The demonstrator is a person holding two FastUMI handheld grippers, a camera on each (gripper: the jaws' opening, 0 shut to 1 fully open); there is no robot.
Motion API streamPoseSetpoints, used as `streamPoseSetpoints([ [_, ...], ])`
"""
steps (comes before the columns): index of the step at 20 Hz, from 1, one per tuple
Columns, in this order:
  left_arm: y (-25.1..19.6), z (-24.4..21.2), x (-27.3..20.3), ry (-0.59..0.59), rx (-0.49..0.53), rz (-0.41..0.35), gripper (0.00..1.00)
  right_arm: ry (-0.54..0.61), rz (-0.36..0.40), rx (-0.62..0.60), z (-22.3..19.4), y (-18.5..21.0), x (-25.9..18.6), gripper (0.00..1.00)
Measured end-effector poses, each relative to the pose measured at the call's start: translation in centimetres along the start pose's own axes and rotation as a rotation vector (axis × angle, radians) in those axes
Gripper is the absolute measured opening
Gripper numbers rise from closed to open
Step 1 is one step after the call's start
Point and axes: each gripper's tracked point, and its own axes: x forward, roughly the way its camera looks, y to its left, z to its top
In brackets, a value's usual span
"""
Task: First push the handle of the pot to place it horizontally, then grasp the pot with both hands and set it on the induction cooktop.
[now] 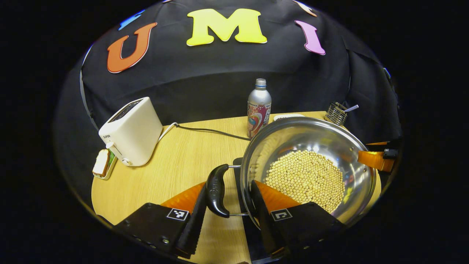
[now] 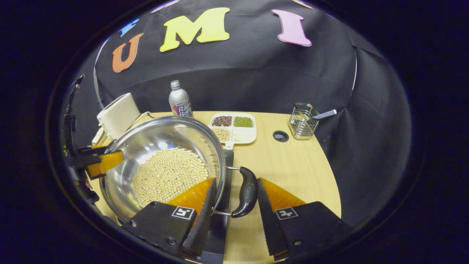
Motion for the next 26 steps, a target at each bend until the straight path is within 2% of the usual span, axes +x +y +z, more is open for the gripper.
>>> streamPoseSetpoints([
  [2,0.3,-0.6,-0.2,0.003,-0.011,0.023,0.75,-0.026,0.012,0.01,0.0,0.0,0.0,0.74],
  [3,0.8,-0.5,-0.4,-0.012,-0.014,0.04,0.82,-0.045,0.022,0.009,0.0,0.0,-0.2,0.76],
  [4,1.2,-0.4,-0.7,-0.029,-0.022,0.058,0.84,-0.071,0.033,0.007,0.0,0.2,-0.4,0.71],
  [5,1.3,-0.3,-1.1,-0.045,-0.026,0.058,0.88,-0.113,0.031,0.0,0.1,0.1,-0.8,0.77],
  [8,1.8,0.8,-3.5,-0.126,-0.029,0.099,0.93,-0.232,0.011,-0.006,0.0,-0.3,-2.7,0.82],
  [9,1.7,0.9,-4.6,-0.148,-0.023,0.107,0.95,-0.26,0.008,-0.003,-0.3,-0.4,-3.7,0.9],
  [12,1.8,0.6,-7.4,-0.191,-0.018,0.142,0.96,-0.313,0.017,0.043,-1.0,-0.5,-6.8,0.88],
  [14,1.3,0.6,-9.7,-0.233,-0.04,0.146,0.97,-0.34,0.017,0.059,-1.7,-0.7,-8.7,0.99],
  [18,0.5,-0.2,-14.5,-0.306,-0.07,0.157,0.96,-0.385,0.011,0.075,-3.1,-1.0,-12.4,0.99],
  [21,-1.6,-1.2,-17.4,-0.336,-0.078,0.113,0.96,-0.409,0.022,0.068,-4.5,-0.8,-15.3,0.99],
  [26,-2.7,-1.8,-22.9,-0.413,-0.111,0.119,0.97,-0.466,0.0,0.092,-6.5,-2.1,-20.7,0.99],
])
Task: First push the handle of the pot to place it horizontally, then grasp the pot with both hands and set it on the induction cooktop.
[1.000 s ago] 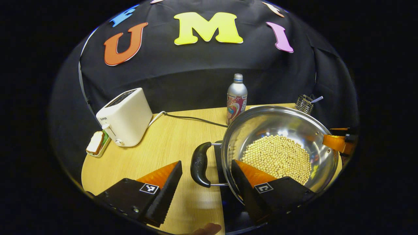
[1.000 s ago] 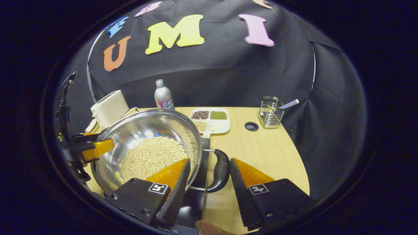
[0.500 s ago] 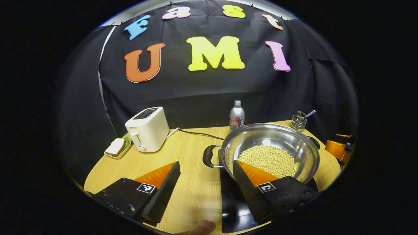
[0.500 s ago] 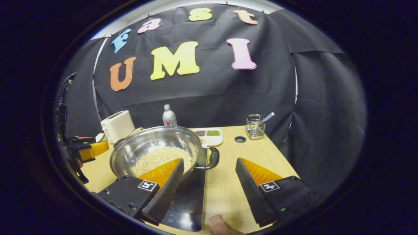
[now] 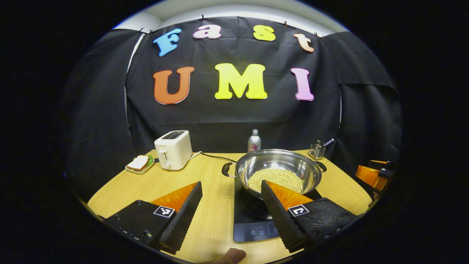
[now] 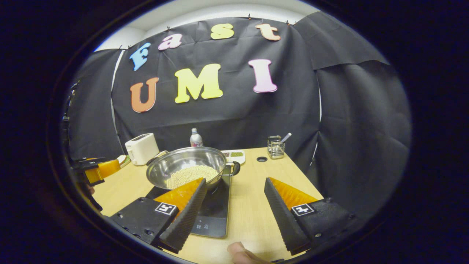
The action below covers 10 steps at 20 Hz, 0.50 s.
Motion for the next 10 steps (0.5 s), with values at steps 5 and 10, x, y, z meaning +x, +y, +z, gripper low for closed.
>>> streamPoseSetpoints([
  [5,0.3,2.9,-5.2,-0.063,-0.002,-0.001,0.96,-0.083,-0.027,-0.002,2.8,-1.0,-5.4,1.0],
  [10,0.8,6.5,-11.0,-0.146,0.016,0.013,0.96,-0.178,-0.041,-0.007,6.5,-1.5,-11.1,1.0],
])
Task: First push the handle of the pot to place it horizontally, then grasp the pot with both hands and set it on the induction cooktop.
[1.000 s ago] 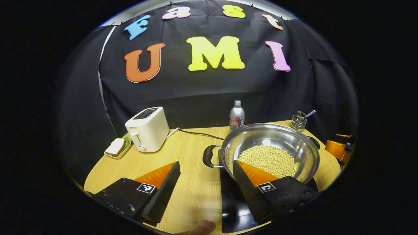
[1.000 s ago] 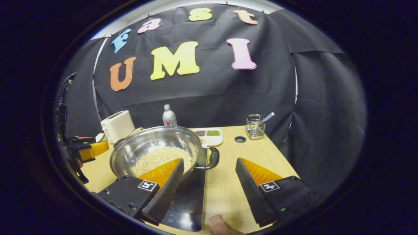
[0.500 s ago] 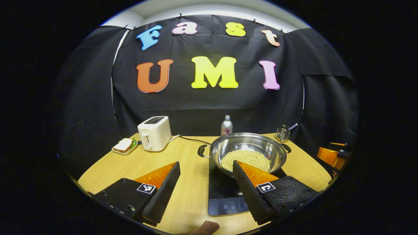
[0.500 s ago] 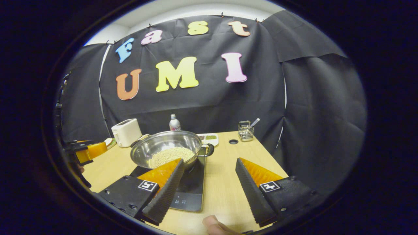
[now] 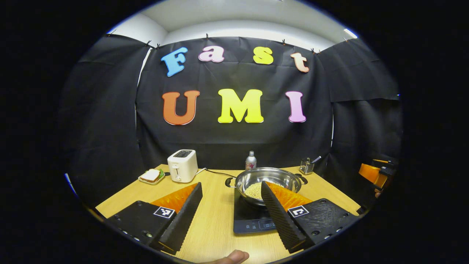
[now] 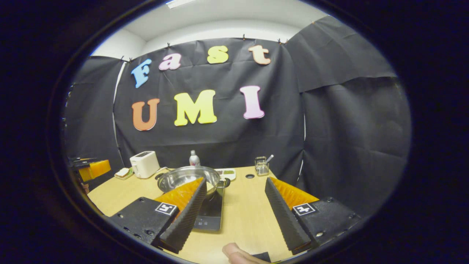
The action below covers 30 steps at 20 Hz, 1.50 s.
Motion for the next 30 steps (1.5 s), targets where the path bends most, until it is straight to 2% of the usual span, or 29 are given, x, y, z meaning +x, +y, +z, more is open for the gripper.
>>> streamPoseSetpoints([
  [6,0.6,4.1,-5.9,-0.085,-0.036,0.011,0.96,-0.098,0.003,-0.021,4.7,-0.3,-5.5,1.0],
  [10,0.2,6.2,-8.4,-0.128,-0.016,-0.003,0.95,-0.141,0.0,-0.034,6.6,-0.2,-8.2,1.0],
  [15,-0.6,6.3,-10.9,-0.16,0.006,-0.004,0.95,-0.204,-0.003,-0.057,8.2,-0.3,-10.6,1.0],
  [18,-0.5,6.8,-11.8,-0.183,0.019,0.005,0.95,-0.226,0.001,-0.064,8.6,-0.1,-11.3,1.0],
  [21,-0.9,6.6,-12.0,-0.183,0.022,-0.003,0.95,-0.245,-0.035,-0.074,9.1,-1.1,-11.2,1.0],
  [25,0.4,7.0,-12.5,-0.216,0.008,0.045,0.96,-0.224,-0.021,-0.059,8.4,-0.9,-11.1,1.0],
  [30,0.4,5.9,-11.9,-0.228,-0.006,0.021,0.96,-0.215,-0.015,-0.048,8.1,-1.4,-10.9,1.0],
])
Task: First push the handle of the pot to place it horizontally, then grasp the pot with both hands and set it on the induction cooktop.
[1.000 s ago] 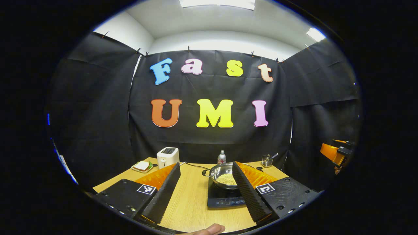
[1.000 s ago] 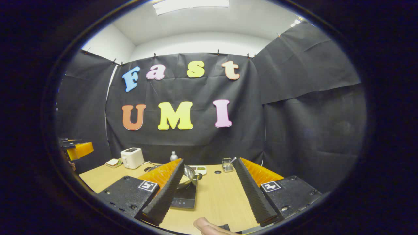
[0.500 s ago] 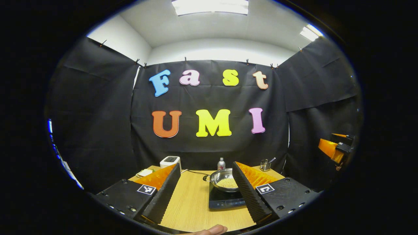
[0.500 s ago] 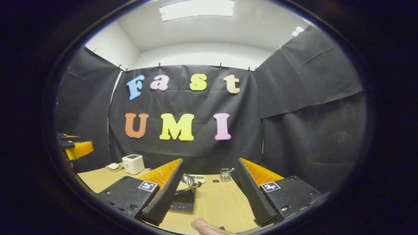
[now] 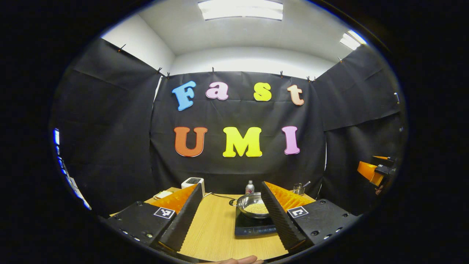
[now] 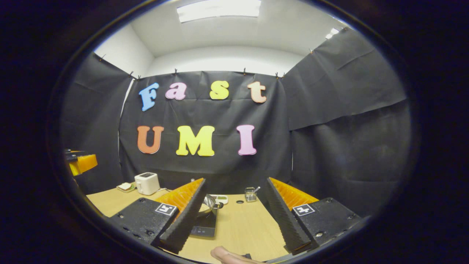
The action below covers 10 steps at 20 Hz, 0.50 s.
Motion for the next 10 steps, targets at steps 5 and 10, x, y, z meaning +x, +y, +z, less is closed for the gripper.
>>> streamPoseSetpoints([
  [5,-0.5,-0.8,0.2,-0.007,0.038,-0.004,0.95,-0.003,0.025,0.015,-0.1,0.5,0.0,1.0],
  [10,0.2,-1.4,0.2,-0.022,0.077,0.033,0.96,0.008,0.021,0.011,-0.8,0.3,0.1,1.0],
])
